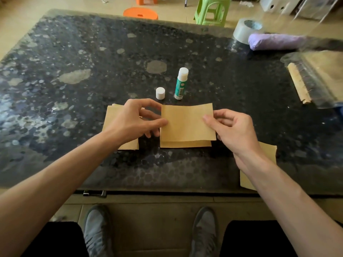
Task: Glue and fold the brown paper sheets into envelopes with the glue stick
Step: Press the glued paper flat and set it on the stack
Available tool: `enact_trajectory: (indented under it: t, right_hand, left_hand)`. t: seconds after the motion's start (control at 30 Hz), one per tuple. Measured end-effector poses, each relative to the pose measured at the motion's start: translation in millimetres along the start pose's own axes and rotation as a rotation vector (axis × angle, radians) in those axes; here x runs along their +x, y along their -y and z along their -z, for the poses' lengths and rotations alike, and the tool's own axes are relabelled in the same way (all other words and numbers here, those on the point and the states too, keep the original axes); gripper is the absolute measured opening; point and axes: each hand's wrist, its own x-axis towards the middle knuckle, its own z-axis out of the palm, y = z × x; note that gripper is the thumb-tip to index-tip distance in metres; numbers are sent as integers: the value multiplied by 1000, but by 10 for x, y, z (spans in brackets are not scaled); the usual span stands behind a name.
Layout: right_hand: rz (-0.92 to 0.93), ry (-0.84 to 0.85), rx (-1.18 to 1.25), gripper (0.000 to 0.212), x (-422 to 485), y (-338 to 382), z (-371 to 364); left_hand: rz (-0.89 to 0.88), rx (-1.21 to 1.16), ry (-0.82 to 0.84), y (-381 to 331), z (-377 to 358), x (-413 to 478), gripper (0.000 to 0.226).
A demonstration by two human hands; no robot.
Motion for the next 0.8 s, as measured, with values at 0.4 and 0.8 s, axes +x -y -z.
enact_trajectory:
  t: [0.4, 0.8]
  right_hand:
    - [-89, 46, 2, 16, 24, -80, 42]
    - [-65, 64, -73, 11, 25, -64, -39]
  left_hand:
    - [-188, 286, -143, 218, 55, 33, 16]
    - [-380, 551, -51, 336, 110, 27, 28]
